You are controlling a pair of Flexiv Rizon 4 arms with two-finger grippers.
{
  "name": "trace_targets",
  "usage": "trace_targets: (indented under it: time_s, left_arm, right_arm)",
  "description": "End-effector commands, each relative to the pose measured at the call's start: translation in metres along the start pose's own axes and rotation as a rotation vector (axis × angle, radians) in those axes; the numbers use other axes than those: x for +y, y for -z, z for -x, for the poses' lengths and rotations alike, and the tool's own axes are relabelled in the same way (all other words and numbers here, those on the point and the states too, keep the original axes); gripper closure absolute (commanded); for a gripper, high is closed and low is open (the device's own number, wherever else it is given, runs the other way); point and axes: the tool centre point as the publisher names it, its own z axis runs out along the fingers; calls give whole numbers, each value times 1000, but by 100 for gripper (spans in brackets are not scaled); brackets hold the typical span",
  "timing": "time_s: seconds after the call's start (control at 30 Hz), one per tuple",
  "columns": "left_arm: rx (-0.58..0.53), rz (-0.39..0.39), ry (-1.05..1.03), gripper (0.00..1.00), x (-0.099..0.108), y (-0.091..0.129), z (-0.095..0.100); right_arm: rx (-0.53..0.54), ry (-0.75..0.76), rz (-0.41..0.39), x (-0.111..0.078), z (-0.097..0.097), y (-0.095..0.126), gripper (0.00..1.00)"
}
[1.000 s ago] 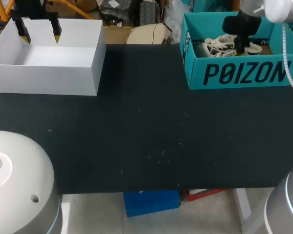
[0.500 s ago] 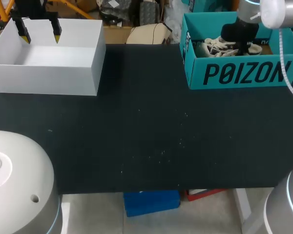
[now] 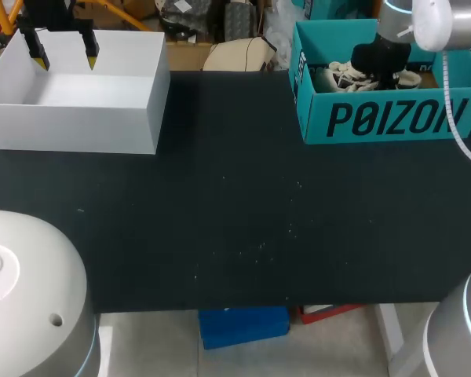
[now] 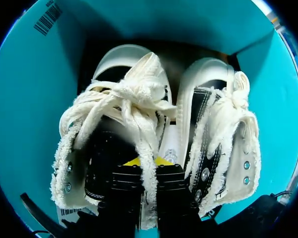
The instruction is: Take the shoe out of the shoebox, open the shoe tongue, remove and reinsert the insole, then place the shoe into the shoebox
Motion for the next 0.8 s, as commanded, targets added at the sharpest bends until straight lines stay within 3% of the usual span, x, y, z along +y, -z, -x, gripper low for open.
trace_targets:
  time_s: [0.03, 0.2, 0.47, 0.8]
  left_arm:
    - [-3, 2, 2, 0, 0, 0, -1]
    - [-3, 2, 2, 0, 0, 0, -1]
    - [-3, 2, 2, 0, 0, 0, -1]
    - [-3, 2, 2, 0, 0, 0, -1]
  right_arm:
    - [12, 0, -6, -2, 1, 8, 100]
    - [27, 8, -28, -13, -2, 39, 100]
    - [-1, -2, -41, -31, 0, 114, 100]
    - [-80, 78, -124, -48, 2, 203, 100]
